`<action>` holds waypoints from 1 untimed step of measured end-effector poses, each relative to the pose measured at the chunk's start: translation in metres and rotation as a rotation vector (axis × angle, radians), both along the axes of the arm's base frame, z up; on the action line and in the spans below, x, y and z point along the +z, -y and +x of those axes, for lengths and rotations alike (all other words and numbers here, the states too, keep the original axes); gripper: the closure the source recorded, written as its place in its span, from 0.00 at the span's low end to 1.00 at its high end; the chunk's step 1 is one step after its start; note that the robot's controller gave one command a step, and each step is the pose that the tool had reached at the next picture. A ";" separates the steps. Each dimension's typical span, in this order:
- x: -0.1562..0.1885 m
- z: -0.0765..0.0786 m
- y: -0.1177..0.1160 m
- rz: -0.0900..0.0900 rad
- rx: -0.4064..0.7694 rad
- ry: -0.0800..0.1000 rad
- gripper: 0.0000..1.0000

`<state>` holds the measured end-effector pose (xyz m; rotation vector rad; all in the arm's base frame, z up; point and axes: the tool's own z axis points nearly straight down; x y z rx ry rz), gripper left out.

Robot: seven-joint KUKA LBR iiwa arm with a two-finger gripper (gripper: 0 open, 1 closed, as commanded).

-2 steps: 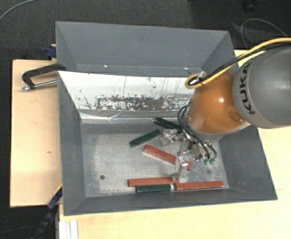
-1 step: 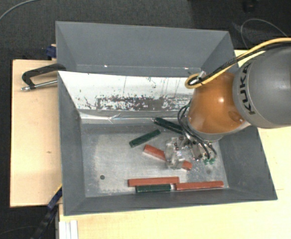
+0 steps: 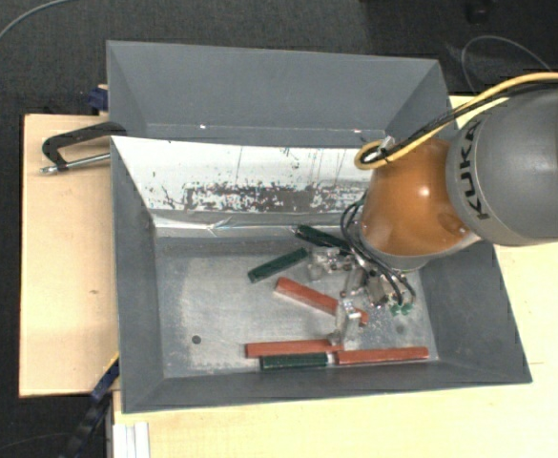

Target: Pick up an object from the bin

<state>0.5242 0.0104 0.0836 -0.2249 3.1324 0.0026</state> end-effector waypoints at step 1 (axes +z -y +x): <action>-0.013 -0.018 -0.047 0.001 -0.022 -0.002 0.00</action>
Offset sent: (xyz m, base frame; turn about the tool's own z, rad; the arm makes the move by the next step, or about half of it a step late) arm -0.0182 0.0431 -0.0136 0.0266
